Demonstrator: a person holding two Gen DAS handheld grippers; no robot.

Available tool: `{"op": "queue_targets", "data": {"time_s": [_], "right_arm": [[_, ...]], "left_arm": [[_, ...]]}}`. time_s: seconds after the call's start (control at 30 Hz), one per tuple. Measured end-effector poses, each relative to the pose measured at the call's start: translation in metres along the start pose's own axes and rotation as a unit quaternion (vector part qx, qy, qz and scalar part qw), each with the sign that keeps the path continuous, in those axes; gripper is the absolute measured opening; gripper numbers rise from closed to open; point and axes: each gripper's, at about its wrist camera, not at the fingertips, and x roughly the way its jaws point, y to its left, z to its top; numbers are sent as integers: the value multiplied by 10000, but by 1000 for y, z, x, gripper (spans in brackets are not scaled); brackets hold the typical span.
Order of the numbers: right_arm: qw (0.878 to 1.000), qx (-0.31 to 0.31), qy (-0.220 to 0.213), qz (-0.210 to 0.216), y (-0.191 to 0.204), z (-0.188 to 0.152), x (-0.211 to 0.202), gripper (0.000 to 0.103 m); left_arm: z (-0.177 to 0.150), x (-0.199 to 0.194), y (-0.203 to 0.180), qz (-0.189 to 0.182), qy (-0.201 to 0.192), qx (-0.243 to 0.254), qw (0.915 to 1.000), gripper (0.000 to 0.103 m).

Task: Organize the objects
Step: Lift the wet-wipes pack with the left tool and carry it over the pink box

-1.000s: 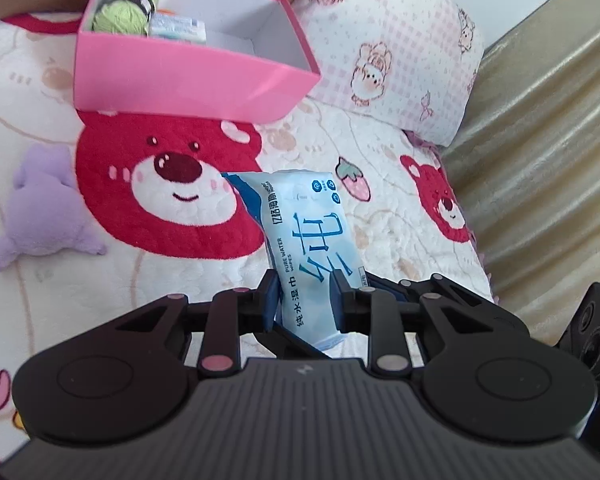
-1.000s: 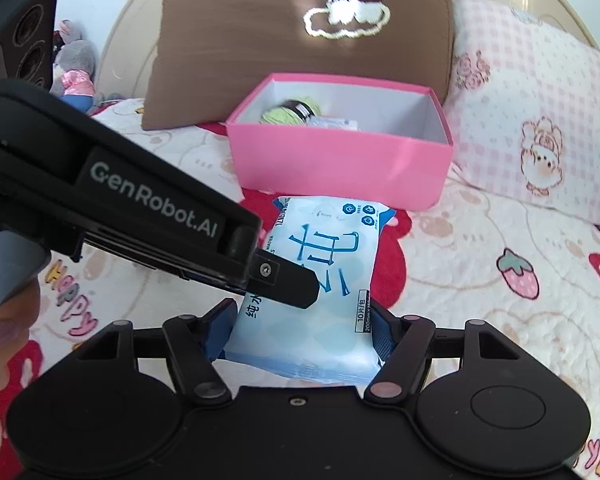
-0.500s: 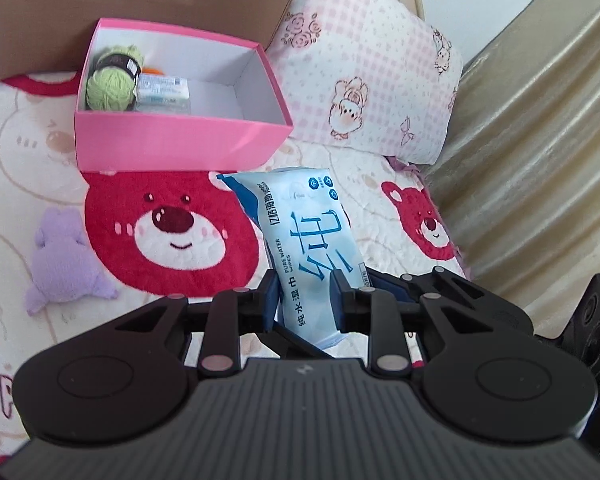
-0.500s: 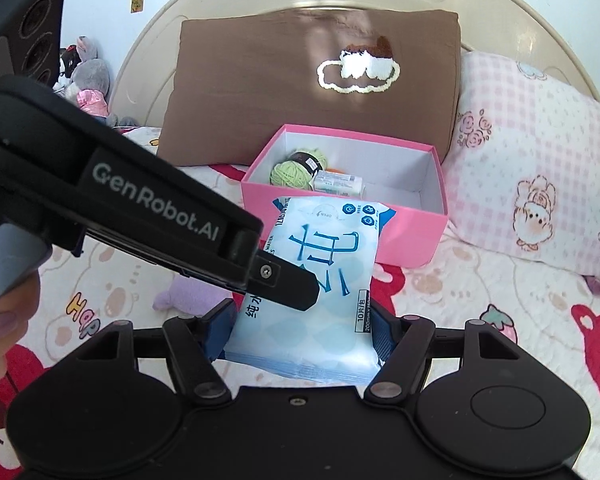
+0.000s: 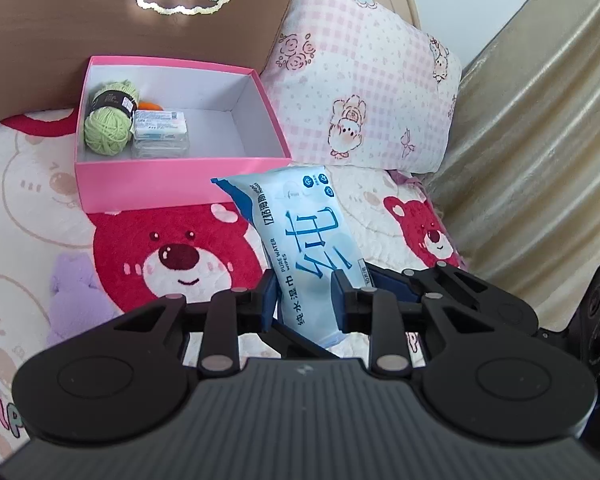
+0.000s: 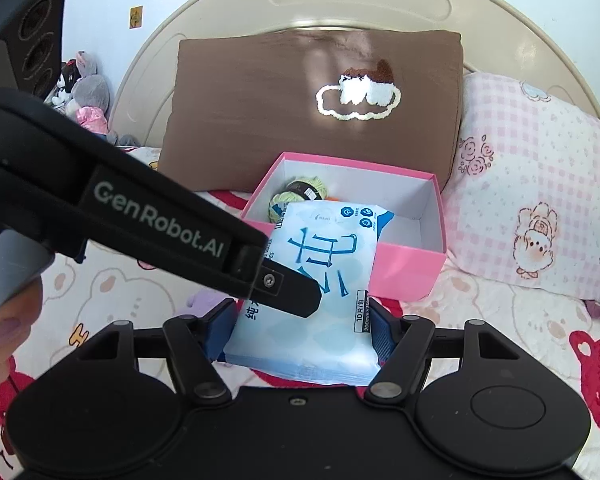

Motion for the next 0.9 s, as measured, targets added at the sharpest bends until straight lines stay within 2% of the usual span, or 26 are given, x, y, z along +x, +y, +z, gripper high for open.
{"op": "queue_targets", "data": {"time_s": [0.33, 0.5, 0.7, 0.9], "right_arm": [[10000, 46, -77, -31, -12, 24, 16, 72], [9996, 237, 133, 70, -29, 43, 31, 71], [9991, 365, 174, 139, -47, 56, 54, 71], [9959, 612, 382, 555, -68, 71, 87, 71]], "left_arm": [[33, 9, -8, -13, -104, 184, 9998, 26], [53, 18, -3, -54, -36, 192, 9998, 26], [73, 36, 4, -10, -113, 137, 9998, 26], [100, 56, 14, 219, 155, 247, 9993, 26]]}}
